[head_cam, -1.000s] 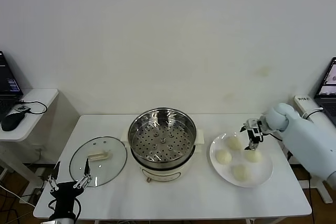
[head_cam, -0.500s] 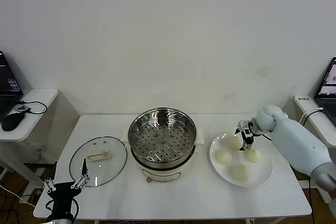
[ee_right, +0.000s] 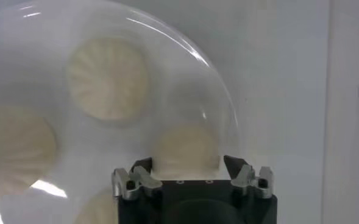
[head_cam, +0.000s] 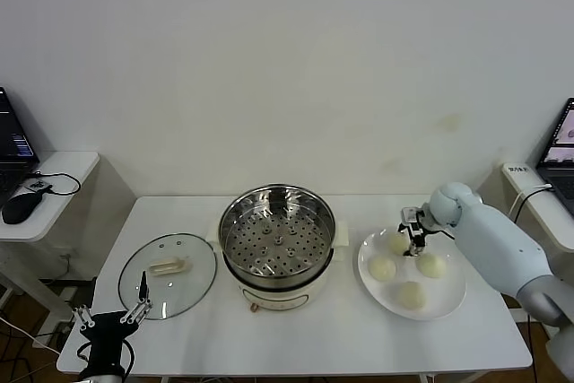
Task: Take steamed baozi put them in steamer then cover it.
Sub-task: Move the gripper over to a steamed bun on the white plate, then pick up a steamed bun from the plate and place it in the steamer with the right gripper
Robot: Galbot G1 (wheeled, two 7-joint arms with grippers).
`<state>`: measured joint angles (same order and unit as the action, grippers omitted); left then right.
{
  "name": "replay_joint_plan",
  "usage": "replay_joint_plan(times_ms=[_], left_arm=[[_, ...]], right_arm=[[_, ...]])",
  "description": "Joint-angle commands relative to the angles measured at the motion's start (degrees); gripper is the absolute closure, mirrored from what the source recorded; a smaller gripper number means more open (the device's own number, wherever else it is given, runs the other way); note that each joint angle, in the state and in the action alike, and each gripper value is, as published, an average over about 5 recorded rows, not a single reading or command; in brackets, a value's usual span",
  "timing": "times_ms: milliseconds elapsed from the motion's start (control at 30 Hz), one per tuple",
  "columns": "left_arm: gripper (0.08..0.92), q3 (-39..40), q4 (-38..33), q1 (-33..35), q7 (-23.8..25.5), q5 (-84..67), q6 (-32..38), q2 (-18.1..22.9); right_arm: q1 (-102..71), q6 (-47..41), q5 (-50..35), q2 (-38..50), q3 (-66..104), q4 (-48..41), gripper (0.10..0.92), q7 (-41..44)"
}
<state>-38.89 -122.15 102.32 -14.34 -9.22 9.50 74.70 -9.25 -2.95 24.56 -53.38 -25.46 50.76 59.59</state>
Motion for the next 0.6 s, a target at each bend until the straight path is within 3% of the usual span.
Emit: replay_joint_plan(times_ms=[33,300,600], left_arm=[[0.177,0.0,0.0,0.0,0.0,0.1,0.0,0.0],[0.177,0.0,-0.4,0.2,-0.1,0.1,0.0,0.0],[0.177,0.2,-0.8,-0.1,-0.1,0.1,-0.1,-0.5]], right_arm=[[-0.1,-0.1,0.5,-0.9,0.0,-0.9,0.379,-0.1],[0.9,0.0,-2.0,1.7,-0.9,2.5,0.403,0.3],[9.6,-2.8,-13.8,11.5,-9.6,17.7,0.406,2.3]])
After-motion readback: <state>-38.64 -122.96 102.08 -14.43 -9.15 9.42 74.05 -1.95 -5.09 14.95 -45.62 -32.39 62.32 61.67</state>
